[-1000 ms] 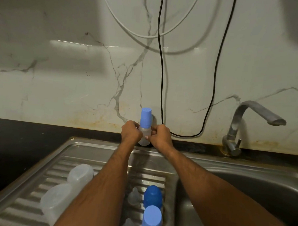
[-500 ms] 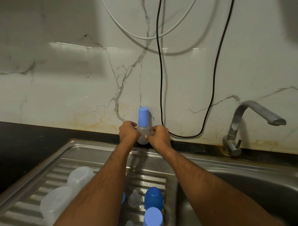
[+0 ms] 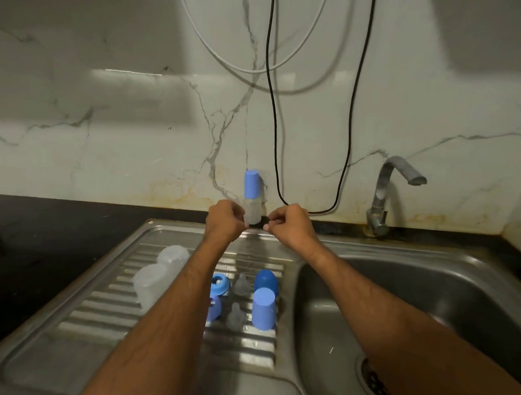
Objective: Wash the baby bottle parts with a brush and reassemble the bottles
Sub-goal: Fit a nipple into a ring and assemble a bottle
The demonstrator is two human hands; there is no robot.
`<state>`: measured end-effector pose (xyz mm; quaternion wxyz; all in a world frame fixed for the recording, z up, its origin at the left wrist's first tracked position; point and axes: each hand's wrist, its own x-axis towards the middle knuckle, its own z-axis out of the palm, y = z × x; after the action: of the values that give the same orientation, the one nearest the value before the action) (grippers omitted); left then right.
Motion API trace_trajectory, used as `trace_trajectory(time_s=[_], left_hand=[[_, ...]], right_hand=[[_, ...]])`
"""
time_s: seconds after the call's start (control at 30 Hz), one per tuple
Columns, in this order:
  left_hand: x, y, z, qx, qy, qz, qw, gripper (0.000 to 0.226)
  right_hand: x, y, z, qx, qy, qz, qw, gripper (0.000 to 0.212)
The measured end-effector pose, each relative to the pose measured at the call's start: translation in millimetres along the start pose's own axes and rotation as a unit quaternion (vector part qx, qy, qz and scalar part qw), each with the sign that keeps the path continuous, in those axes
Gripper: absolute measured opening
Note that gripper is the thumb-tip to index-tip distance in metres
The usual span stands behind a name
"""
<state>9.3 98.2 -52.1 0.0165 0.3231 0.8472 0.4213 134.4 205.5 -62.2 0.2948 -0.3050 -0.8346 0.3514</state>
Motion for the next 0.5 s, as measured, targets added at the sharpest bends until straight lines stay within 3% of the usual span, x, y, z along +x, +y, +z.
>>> trace_trajectory(time_s=[0.33,0.5], left_hand=[[-70.1,-13.6,-19.8,0.119,-0.058,-0.025,0.991,0.034],[-92.0,-24.7,-21.1,0.169,-0.088,-0.029,0.981,0.034]], right_hand=[[-62.0,-30.7,11.7,-0.087,-0.073,-0.049,0.992,0.027],[-79.1,-37.0,24.6,-0.181,-0.127,-0.087,0.971,0.024]])
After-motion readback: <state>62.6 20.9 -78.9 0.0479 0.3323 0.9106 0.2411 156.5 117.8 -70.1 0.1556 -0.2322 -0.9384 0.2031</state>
